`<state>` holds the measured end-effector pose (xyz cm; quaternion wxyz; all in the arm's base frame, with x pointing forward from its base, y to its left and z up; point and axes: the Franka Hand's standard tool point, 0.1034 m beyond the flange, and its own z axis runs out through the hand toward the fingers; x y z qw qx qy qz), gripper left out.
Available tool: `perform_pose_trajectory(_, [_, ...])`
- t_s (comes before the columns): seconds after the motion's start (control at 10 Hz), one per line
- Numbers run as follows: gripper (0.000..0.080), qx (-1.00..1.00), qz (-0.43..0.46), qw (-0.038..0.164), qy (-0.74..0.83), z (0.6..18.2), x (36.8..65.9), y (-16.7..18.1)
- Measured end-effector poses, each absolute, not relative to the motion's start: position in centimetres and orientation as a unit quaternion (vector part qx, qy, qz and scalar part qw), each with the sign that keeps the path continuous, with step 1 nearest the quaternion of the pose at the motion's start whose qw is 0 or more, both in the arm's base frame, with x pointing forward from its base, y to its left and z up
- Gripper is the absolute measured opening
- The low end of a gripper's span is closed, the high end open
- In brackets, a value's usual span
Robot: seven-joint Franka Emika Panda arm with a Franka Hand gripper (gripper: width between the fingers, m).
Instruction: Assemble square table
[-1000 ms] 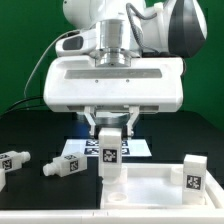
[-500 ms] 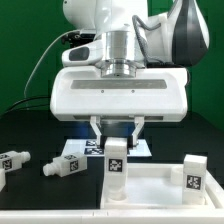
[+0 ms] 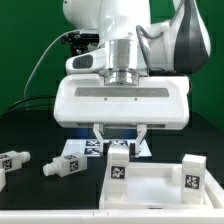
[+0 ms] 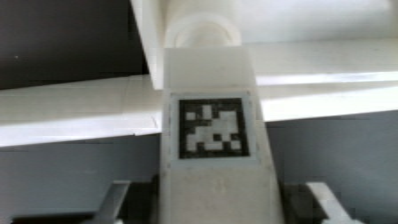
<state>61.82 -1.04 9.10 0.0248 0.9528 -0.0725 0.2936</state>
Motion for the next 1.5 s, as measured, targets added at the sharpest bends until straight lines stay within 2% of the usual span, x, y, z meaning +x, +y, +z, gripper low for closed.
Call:
perform_pose_trajectory(0.2, [0.0285,0.949,0.304,0.033,-0.072,9.0,61.8,-1.3])
perform_pose_trajectory(0.4, [0.0285,0.95,0.301,0.03,-0.072,9.0,61.9,-1.3])
perform_pose_trajectory(0.5, [0.0392,0.952,0.297,0.029,-0.072,8.8,61.8,-1.2])
perform_pose_trajectory(0.6, [0.0392,0.954,0.291,0.026,-0.072,8.7,61.7,-1.1])
perform_pose_trajectory(0.7, [0.0535,0.961,0.266,0.011,-0.072,8.5,61.8,-0.6])
perform_pose_trajectory(0.8, [0.0625,0.966,0.246,-0.005,-0.075,9.7,62.8,-0.4])
perform_pose_trajectory(1.0, [0.0645,0.983,0.153,-0.044,-0.094,10.1,63.7,-0.2])
perform_pose_trajectory(1.3, [0.0649,0.993,0.03,-0.059,-0.098,9.3,63.0,-0.9])
perform_pose_trajectory(1.5, [0.0649,0.993,0.013,-0.061,-0.102,8.8,62.5,-1.5])
